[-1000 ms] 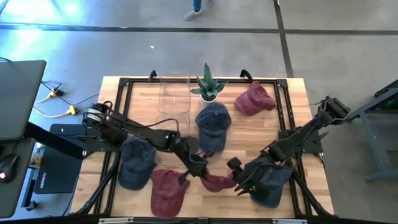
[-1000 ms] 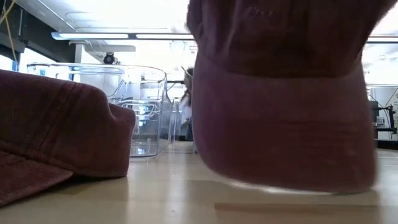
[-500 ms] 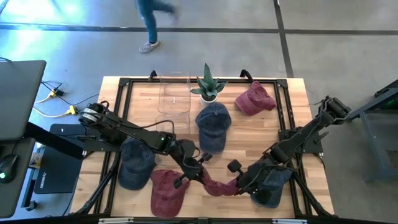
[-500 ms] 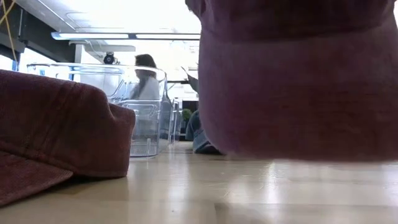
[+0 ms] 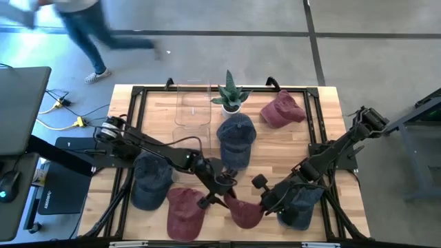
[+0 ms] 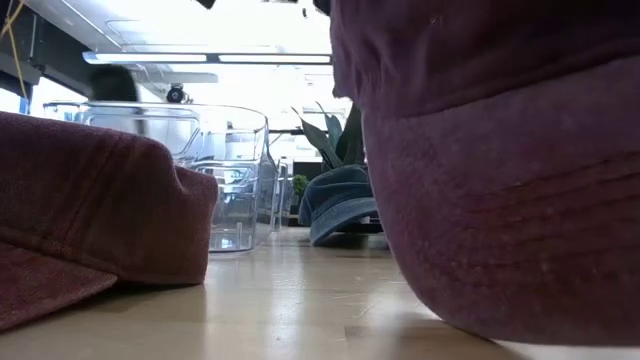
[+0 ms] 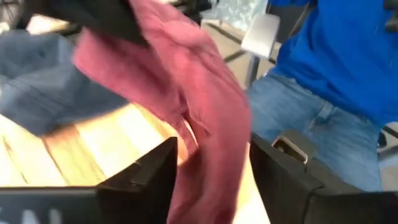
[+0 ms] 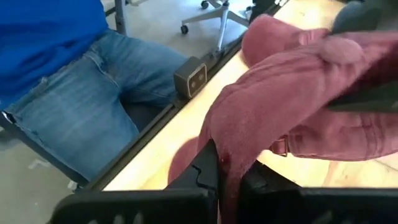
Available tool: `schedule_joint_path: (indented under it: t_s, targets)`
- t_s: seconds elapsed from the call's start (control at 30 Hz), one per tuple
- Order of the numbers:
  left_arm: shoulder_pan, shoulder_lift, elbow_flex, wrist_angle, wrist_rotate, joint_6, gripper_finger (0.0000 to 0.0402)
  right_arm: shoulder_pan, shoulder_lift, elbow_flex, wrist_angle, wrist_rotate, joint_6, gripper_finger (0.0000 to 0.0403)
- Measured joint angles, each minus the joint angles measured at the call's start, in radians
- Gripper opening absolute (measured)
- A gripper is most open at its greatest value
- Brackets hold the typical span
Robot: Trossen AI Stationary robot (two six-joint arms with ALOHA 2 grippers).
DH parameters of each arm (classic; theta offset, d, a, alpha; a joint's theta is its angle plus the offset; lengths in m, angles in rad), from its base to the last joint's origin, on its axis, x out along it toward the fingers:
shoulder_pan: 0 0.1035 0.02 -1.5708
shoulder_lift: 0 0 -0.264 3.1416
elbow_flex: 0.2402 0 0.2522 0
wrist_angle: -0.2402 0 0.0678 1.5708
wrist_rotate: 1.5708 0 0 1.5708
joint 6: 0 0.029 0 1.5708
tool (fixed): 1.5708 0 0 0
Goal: Pick & Place hat
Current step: Put the bottom right red cap into the bottom transparent bin
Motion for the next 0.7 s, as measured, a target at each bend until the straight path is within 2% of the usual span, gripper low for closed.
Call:
schedule_joint_path:
  t_s: [0.1, 0.3, 0.53, 0.7]
  targets:
    - [0.001, 0.007, 0.0, 0.004, 0.048, 0.006, 0.0215, 0.002, 0.0, 0.0, -0.012, 0.013, 0.013, 0.0007]
    - [0.0, 0.007, 0.0, 0.004, 0.173, 0.063, 0.0215, 0.029, -0.004, 0.0, -0.031, 0.041, 0.026, 0.0004]
    - [0.0, 0.007, 0.0, 0.022, 0.303, 0.064, 0.0166, 0.079, -0.041, 0.0, -0.065, 0.103, 0.088, 0.0009]
    - [0.001, 0.007, 0.0, 0.043, 0.33, 0.065, 0.0124, 0.093, -0.05, 0.0, -0.066, 0.092, 0.088, 0.0004]
